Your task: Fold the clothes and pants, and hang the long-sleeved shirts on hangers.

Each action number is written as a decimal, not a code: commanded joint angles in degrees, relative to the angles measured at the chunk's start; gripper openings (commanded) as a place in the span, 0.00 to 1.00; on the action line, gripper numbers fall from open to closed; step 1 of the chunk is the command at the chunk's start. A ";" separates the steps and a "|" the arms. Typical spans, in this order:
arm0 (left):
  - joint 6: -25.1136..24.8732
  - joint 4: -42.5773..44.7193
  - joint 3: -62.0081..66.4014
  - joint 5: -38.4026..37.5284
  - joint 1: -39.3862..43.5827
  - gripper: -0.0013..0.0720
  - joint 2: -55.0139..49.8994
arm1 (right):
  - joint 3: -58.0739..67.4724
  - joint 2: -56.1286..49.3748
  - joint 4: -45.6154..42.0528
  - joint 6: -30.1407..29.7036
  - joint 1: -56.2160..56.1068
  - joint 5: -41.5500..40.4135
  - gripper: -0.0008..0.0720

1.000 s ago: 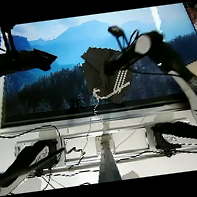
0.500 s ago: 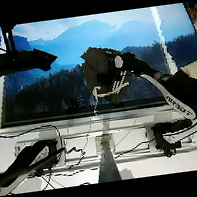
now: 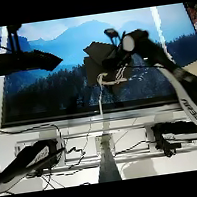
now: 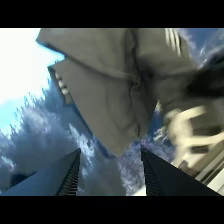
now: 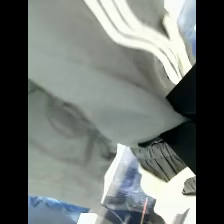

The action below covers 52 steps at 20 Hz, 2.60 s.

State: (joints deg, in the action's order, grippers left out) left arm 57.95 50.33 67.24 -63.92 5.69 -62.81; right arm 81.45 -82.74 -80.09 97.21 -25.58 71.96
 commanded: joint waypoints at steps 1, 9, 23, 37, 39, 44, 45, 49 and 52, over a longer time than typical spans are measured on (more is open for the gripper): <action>2.99 -0.02 -1.46 -0.02 0.04 0.61 -5.95 | 1.14 8.63 -1.18 -3.93 3.63 4.72 0.04; -0.57 -20.46 -3.32 0.28 5.55 0.62 -31.56 | 1.11 13.64 -0.74 -3.93 6.25 2.19 0.04; -0.57 -20.83 -2.01 12.55 16.04 0.03 -38.62 | 1.18 13.86 2.62 -3.89 6.25 -2.45 0.04; 1.42 -4.52 6.25 3.93 -14.53 0.03 -0.11 | 1.95 20.04 2.01 -21.77 17.81 -2.58 0.04; 4.04 5.44 6.23 -1.38 -16.44 0.03 4.09 | 1.01 19.63 8.39 -29.64 17.79 2.86 0.04; 7.43 17.18 6.21 -11.19 -17.94 0.03 12.46 | 0.35 21.35 15.96 -31.39 17.79 12.61 0.04; 7.43 17.20 6.21 -11.21 -17.94 0.03 14.47 | 0.35 22.75 17.70 -31.36 17.79 13.31 0.04; 7.52 17.18 6.21 -10.93 -17.94 0.03 23.65 | 0.33 27.71 31.65 -31.78 17.66 21.22 0.04; 12.79 17.18 6.12 -8.90 -17.94 0.03 26.91 | -1.53 28.17 38.97 -36.04 17.68 16.57 0.04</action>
State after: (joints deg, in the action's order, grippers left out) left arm 66.92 66.74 73.41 -73.82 -12.14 -39.66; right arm 81.21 -55.77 -50.13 64.12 -7.86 89.52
